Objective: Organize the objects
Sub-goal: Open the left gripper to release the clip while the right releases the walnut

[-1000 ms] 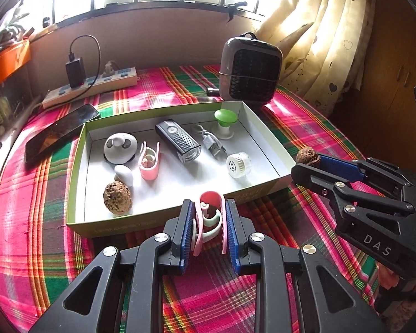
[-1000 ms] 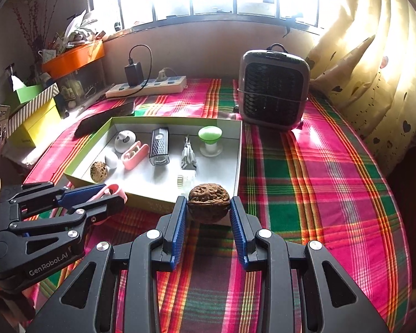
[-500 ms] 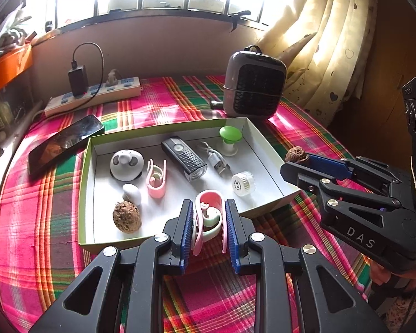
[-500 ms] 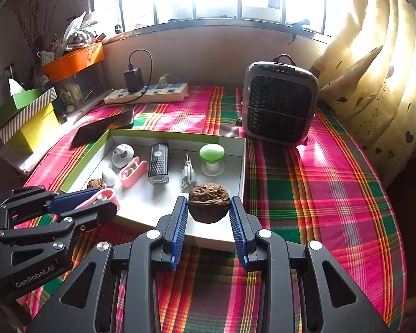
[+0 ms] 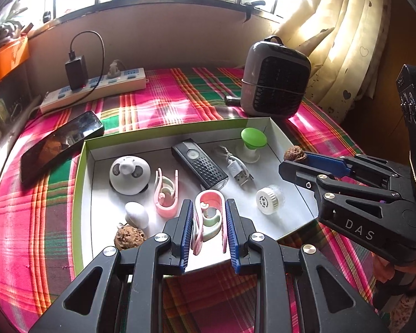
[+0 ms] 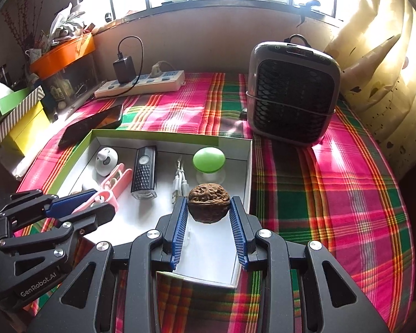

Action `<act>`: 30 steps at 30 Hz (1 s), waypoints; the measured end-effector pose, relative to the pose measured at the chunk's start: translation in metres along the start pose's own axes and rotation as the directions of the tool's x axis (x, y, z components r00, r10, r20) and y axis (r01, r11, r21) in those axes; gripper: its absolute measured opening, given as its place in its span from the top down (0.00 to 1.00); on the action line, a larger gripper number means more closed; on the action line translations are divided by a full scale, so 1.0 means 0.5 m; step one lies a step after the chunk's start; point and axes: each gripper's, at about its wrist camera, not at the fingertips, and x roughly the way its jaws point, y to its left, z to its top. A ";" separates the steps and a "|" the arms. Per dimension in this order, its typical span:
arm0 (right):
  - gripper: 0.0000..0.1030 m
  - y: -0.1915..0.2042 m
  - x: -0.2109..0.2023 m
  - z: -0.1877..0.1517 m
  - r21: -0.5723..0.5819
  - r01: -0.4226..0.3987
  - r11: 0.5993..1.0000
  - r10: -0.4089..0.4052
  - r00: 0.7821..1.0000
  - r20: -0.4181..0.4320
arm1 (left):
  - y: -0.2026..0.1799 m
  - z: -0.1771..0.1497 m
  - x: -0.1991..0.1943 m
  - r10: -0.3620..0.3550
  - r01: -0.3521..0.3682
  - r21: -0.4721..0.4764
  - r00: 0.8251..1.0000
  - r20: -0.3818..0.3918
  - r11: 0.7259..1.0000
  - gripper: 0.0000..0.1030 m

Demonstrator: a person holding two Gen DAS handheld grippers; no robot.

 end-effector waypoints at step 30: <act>0.68 0.021 0.069 0.011 -0.052 0.026 0.998 -0.028 0.998 -0.053 | 0.015 -0.001 0.064 0.000 -0.001 -0.026 0.999 -0.050 1.000 0.79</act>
